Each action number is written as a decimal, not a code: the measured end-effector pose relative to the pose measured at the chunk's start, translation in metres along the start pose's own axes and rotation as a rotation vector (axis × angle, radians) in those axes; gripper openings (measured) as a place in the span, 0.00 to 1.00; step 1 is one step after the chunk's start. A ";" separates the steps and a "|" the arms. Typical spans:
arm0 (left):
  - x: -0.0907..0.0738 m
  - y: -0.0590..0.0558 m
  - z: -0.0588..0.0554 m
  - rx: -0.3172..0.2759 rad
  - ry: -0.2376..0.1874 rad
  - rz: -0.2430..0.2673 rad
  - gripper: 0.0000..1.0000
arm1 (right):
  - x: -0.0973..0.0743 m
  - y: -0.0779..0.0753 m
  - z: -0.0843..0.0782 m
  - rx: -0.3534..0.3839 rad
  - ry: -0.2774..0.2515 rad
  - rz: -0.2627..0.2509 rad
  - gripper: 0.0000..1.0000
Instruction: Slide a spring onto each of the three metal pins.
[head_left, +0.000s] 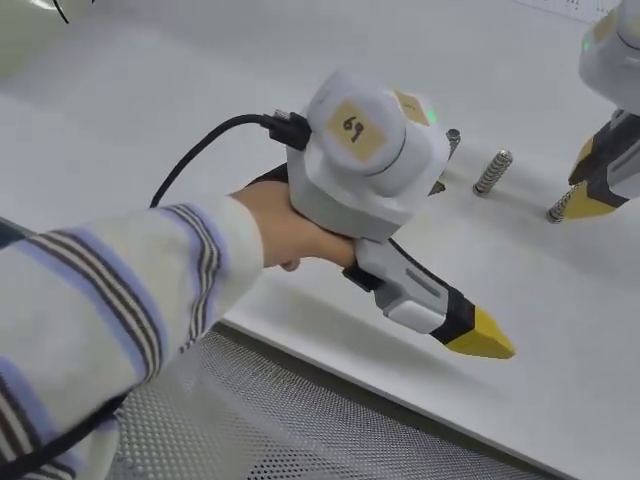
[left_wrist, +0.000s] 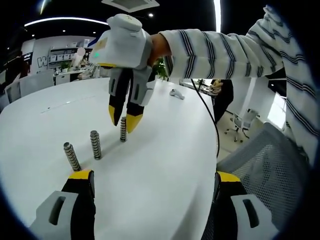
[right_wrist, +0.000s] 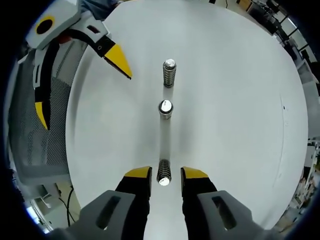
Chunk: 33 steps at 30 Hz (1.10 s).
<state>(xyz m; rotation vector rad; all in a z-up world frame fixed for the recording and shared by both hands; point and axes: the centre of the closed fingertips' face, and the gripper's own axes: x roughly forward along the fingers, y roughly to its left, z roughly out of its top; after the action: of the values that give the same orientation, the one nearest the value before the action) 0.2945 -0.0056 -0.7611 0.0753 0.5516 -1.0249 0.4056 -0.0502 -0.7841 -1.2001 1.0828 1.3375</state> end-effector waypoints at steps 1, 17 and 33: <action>0.000 0.000 0.000 0.003 0.001 -0.002 0.98 | -0.002 0.000 0.001 -0.002 -0.005 -0.002 0.21; -0.011 0.009 0.011 0.024 -0.015 0.013 0.98 | -0.047 0.003 0.013 0.063 -0.107 -0.135 0.38; -0.025 0.014 0.016 0.036 -0.032 0.033 0.98 | -0.063 0.029 0.020 0.222 -0.319 -0.179 0.56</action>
<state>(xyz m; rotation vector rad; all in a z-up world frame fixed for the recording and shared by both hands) 0.3025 0.0165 -0.7388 0.0991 0.5016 -1.0022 0.3755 -0.0403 -0.7189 -0.8640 0.8479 1.1873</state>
